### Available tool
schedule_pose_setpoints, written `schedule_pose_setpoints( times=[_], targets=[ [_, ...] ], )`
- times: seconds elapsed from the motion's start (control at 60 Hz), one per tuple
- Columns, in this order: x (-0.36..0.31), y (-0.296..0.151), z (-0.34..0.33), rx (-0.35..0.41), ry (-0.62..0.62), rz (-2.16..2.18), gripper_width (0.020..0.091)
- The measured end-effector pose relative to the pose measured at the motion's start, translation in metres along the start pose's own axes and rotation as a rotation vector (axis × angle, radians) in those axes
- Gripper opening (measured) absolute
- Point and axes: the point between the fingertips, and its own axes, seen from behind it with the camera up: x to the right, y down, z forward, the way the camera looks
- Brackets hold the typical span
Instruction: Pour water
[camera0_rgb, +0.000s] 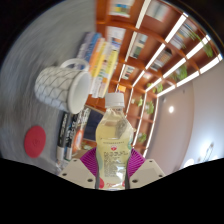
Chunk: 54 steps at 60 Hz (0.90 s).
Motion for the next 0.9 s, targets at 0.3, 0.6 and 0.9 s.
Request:
schedule_pose_setpoints(
  times=[0.3, 0.6, 0.9],
  targets=[
    [-0.029, 0.019, -0.01, -0.047, -0.182, 1.241, 0.0338],
    [-0.066, 0.018, -0.02, -0.008, -0.26, 1.852, 0.0361],
    [-0.096, 0.004, -0.014, -0.002, -0.235, 1.833, 0.0366]
  ],
)
